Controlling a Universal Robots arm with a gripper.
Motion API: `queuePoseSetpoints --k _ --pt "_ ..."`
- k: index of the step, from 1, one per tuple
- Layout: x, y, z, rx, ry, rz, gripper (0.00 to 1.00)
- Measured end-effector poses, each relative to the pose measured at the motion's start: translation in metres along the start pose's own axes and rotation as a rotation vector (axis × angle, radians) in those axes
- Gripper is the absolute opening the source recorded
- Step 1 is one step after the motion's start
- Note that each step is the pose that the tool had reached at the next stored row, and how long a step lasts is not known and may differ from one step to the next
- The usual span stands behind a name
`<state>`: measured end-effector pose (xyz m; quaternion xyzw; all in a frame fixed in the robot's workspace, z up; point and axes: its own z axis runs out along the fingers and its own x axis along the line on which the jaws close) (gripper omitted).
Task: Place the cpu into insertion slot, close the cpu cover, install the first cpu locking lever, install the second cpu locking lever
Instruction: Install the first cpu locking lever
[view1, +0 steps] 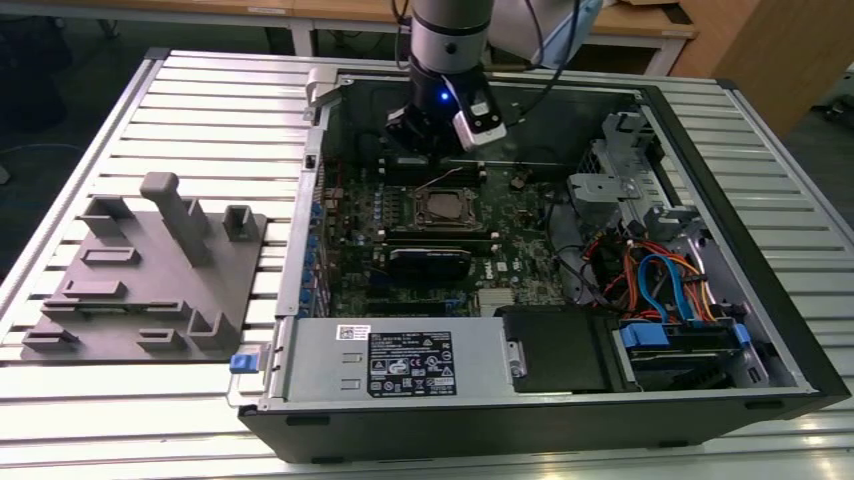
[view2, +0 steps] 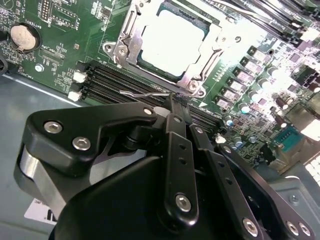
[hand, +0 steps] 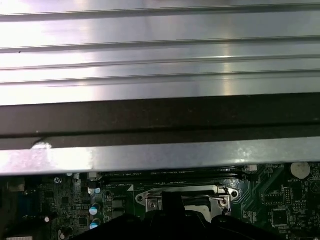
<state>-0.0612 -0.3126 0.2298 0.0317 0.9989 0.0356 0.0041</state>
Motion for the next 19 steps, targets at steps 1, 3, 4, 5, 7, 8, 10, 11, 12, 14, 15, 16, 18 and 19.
queuePoseSetpoints --k 1,3,4,5,7,8,10,11,12,14,15,16,18,19 --pt "-0.0005 0.0000 0.0004 -0.0002 0.0001 0.000 0.11" --pt "-0.0012 0.0000 0.0013 -0.0013 0.0001 0.000 0.11" --pt "-0.0016 0.0000 0.0018 -0.0019 0.0001 0.000 0.11" --pt "-0.0020 0.0001 0.0021 -0.0022 0.0002 0.000 0.11" --pt "-0.0030 0.0006 0.0029 -0.0026 0.0002 0.000 0.11" --pt "-0.0035 0.0009 0.0033 -0.0025 0.0002 0.000 0.11" --pt "-0.0045 0.0016 0.0040 -0.0026 0.0002 0.000 0.11" --pt "-0.0051 0.0021 0.0043 -0.0026 0.0001 0.000 0.11" --pt "-0.0055 0.0026 0.0045 -0.0026 0.0001 0.000 0.11" --pt "-0.0062 0.0037 0.0049 -0.0025 0.0002 0.000 0.11" --pt "-0.0066 0.0041 0.0051 -0.0026 0.0001 0.000 0.11" --pt "-0.0068 0.0044 0.0052 -0.0026 0.0002 -0.001 0.11" --pt "-0.0072 0.0045 0.0054 -0.0026 0.0007 -0.007 0.11" --pt "-0.0075 0.0045 0.0055 -0.0027 0.0011 -0.014 0.11"
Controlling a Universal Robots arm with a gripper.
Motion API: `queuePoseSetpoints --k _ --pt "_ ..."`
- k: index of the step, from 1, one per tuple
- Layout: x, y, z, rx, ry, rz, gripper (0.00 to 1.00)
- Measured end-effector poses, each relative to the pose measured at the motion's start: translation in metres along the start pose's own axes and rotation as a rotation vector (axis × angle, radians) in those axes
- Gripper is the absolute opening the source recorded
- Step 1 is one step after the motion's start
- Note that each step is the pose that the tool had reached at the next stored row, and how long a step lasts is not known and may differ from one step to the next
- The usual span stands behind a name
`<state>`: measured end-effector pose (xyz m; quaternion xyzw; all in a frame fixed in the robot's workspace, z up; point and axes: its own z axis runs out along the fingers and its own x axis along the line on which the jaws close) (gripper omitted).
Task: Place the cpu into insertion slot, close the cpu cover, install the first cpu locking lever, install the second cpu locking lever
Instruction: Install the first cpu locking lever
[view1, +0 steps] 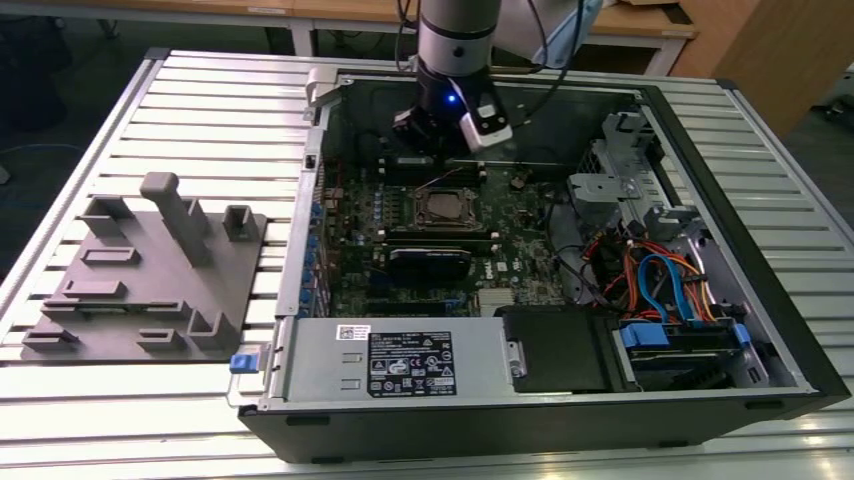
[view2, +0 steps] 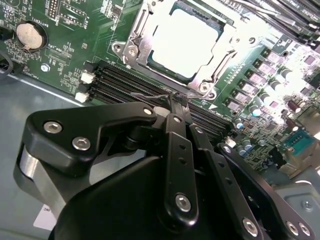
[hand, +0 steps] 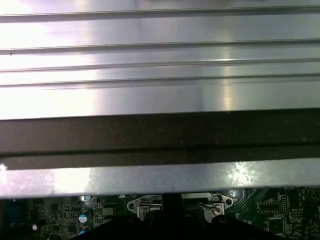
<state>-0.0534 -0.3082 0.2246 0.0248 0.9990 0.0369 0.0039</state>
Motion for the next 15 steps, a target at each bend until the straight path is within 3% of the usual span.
queuePoseSetpoints --k 15 --pt "-0.0055 0.0031 0.0018 0.0000 0.0006 -0.007 0.11"
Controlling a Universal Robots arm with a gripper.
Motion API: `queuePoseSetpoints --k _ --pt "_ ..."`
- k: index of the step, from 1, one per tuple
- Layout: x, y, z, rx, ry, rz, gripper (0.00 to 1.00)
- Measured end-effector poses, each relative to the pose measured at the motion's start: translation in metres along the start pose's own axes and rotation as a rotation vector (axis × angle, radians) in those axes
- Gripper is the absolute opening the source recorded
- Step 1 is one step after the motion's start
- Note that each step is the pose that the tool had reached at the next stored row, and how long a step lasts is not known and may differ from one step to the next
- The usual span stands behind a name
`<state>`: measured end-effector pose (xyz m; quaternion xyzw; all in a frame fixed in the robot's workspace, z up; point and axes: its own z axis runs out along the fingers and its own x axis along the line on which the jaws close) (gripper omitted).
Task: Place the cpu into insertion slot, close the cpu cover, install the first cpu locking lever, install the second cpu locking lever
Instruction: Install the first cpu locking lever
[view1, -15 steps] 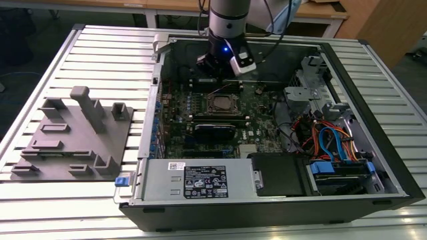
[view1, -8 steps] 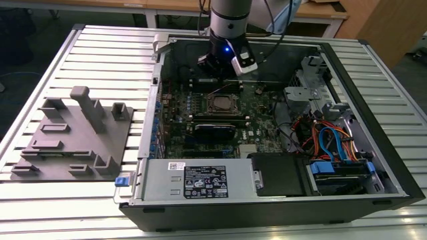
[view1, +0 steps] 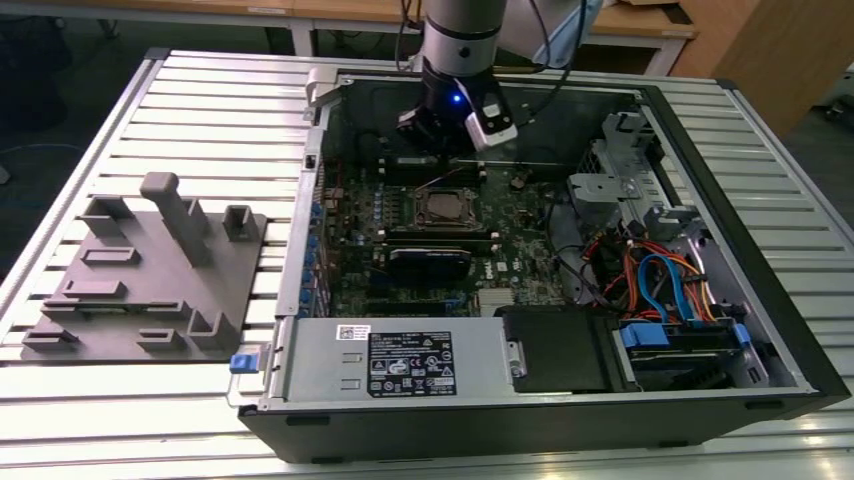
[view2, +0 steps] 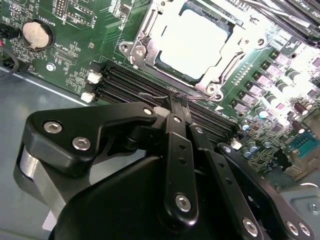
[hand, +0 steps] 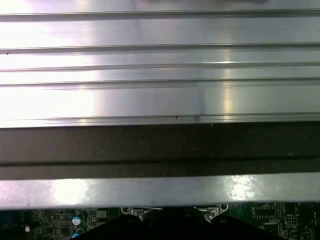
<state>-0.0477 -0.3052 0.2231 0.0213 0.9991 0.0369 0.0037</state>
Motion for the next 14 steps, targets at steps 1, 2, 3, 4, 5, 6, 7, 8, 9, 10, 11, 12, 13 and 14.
queuePoseSetpoints --k 1,2,3,4,5,6,7,8,9,10,11,12,13,14 --pt "-0.0004 0.0003 0.0001 0.0000 0.0000 0.000 0.11" --pt "-0.0008 0.0005 0.0002 0.0000 0.0000 0.000 0.11" --pt "-0.0012 0.0006 0.0003 -0.0001 -0.0001 0.000 0.11" --pt "-0.0017 0.0007 0.0004 -0.0002 -0.0001 0.000 0.11" --pt "-0.0022 0.0007 0.0005 -0.0001 -0.0001 0.000 0.11" --pt "-0.0027 0.0007 0.0005 0.0000 0.0000 0.000 0.11" --pt "-0.0032 0.0008 0.0006 0.0000 0.0000 0.000 0.11" --pt "-0.0036 0.0008 0.0007 0.0000 0.0000 0.000 0.11" --pt "-0.0040 0.0008 0.0007 0.0000 0.0000 0.000 0.11" --pt "-0.0044 0.0008 0.0008 0.0000 0.0000 0.000 0.11" --pt "-0.0048 0.0008 0.0009 0.0000 0.0000 0.000 0.11" --pt "-0.0051 0.0008 0.0009 0.0001 0.0000 0.000 0.11" --pt "-0.0055 0.0008 0.0009 0.0001 0.0000 0.000 0.11" --pt "-0.0062 0.0009 0.0011 0.0001 0.0000 0.000 0.11"
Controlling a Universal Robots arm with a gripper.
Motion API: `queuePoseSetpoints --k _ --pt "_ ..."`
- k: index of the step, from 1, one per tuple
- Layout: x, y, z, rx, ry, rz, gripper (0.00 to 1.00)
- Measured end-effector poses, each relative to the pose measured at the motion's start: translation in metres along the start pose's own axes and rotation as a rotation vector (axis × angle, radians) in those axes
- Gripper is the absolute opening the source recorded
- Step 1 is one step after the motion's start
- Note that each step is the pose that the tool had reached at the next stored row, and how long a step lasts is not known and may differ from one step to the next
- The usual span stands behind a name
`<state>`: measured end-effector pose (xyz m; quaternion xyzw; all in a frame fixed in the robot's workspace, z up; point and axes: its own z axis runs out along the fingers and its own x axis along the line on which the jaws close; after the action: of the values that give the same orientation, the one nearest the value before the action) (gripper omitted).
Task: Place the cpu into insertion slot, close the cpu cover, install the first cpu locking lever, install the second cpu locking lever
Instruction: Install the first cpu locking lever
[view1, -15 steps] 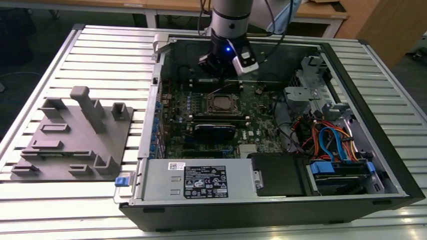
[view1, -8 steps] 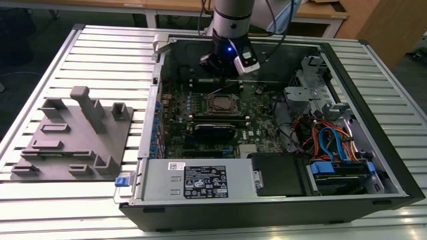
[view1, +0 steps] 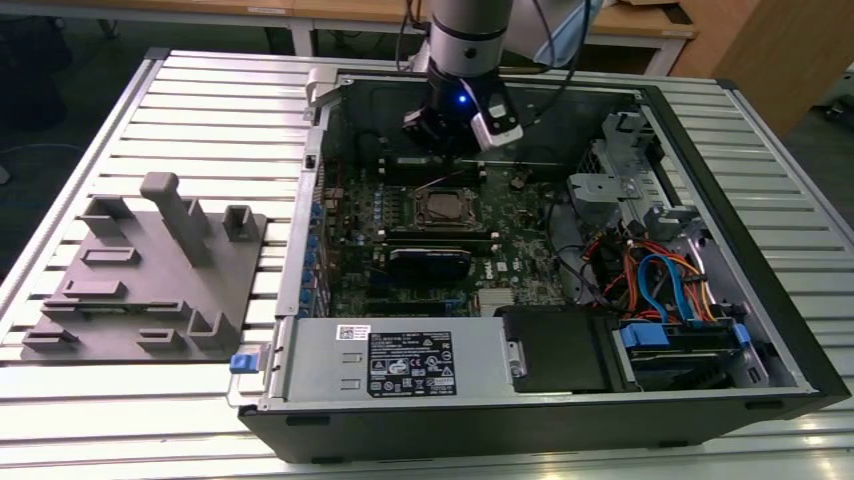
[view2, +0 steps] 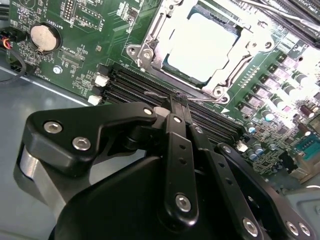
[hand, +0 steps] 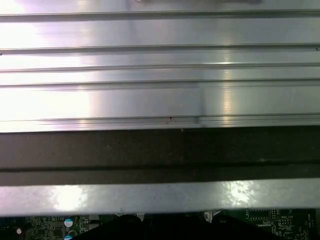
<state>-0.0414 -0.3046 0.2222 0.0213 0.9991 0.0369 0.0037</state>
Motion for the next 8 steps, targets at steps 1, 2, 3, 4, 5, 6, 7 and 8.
queuePoseSetpoints --k 1,2,3,4,5,6,7,8 --pt "-0.0010 0.0000 0.0001 0.0000 0.0000 0.000 0.11" --pt "-0.0015 0.0001 0.0002 0.0000 0.0000 0.000 0.11" --pt "-0.0019 0.0001 0.0003 0.0000 0.0000 0.000 0.11" --pt "-0.0026 0.0001 0.0006 0.0002 0.0001 0.000 0.11" --pt "-0.0030 0.0001 0.0007 0.0001 0.0001 0.000 0.11" --pt "-0.0034 0.0001 0.0010 0.0000 0.0000 0.000 0.11" --pt "-0.0040 0.0001 0.0011 0.0000 0.0000 0.000 0.11" --pt "-0.0045 0.0001 0.0013 0.0001 0.0000 0.000 0.11"
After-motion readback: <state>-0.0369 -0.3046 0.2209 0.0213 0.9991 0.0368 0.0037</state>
